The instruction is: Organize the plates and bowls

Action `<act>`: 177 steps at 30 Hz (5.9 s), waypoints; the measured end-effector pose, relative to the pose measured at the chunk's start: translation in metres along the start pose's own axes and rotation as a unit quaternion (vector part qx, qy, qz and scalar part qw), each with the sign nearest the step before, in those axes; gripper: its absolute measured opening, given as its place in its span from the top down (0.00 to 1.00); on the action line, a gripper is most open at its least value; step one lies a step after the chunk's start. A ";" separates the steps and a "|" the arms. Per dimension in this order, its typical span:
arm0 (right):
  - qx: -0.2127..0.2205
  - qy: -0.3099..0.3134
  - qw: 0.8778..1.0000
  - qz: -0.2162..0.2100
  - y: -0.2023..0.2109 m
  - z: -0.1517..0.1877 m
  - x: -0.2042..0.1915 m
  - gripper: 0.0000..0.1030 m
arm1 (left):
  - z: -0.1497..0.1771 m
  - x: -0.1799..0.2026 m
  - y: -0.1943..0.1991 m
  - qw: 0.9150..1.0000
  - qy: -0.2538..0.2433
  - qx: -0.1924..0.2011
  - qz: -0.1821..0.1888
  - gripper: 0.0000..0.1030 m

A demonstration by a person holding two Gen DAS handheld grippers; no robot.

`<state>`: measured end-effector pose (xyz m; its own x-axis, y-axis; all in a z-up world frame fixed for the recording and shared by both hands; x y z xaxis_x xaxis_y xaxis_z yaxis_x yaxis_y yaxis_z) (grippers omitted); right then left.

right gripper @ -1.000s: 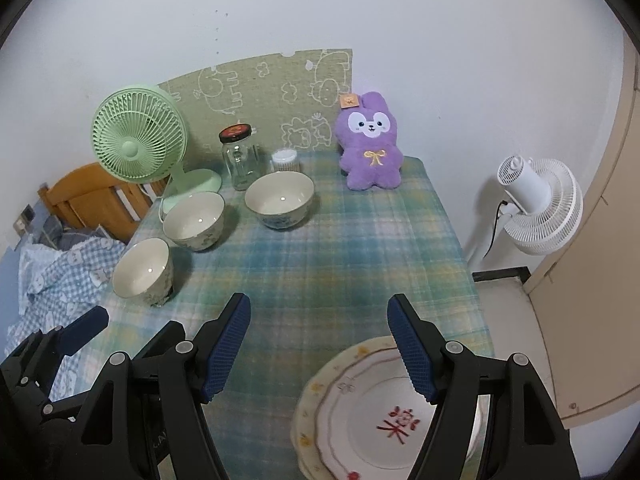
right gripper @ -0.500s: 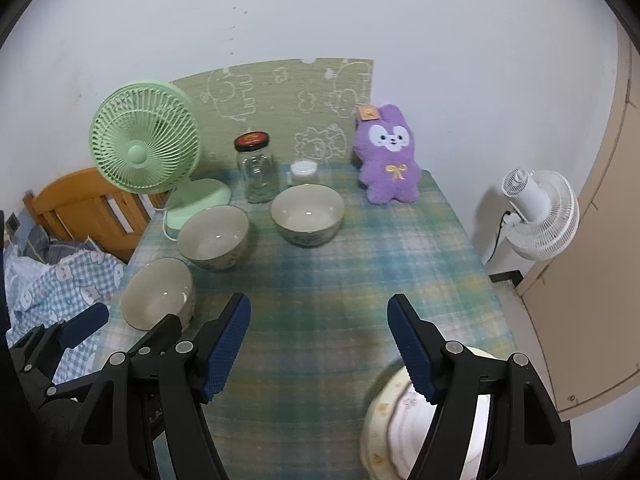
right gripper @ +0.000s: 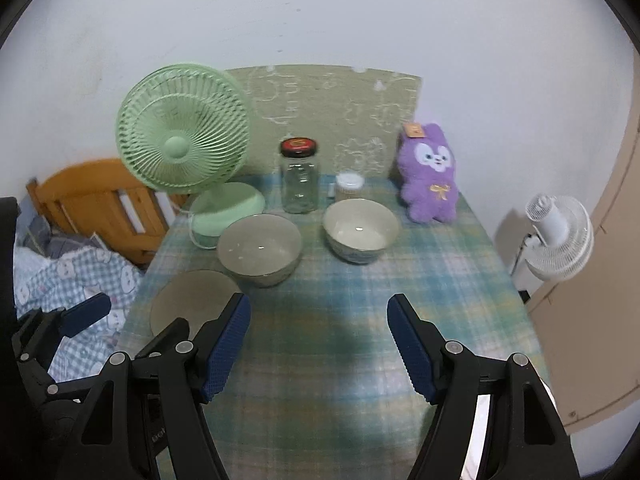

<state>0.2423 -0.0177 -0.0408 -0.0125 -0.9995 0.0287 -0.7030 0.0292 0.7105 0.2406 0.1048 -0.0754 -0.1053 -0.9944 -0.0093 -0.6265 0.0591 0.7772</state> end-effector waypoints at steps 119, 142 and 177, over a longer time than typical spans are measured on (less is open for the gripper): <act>-0.150 -0.030 0.988 -0.025 -0.039 0.136 0.084 0.89 | 0.103 0.092 -0.034 0.996 0.012 -0.086 0.008 0.91; -0.164 -0.007 0.986 -0.031 -0.032 0.163 0.076 0.89 | 0.134 0.092 -0.034 0.995 0.003 -0.099 -0.005 0.83; -0.101 -0.038 0.994 -0.002 0.019 0.083 0.083 0.46 | 0.066 0.063 0.020 0.998 0.028 -0.051 -0.001 0.21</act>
<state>0.1688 -0.1007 -0.0837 -0.0686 -0.9974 -0.0217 -0.5458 0.0194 0.8377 0.1699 0.0488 -0.1021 -0.0599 -0.9980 0.0225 -0.5442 0.0515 0.8374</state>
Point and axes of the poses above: each gripper's, at about its wrist camera, not at the fingertips, and y roughly against the way its jaws point, x to its right, z to its underside, the point moved 6 cm from there along -y, roughly the way its jaws point, and after that the axes turned 1 degree about -x, right-handed, at the moved point
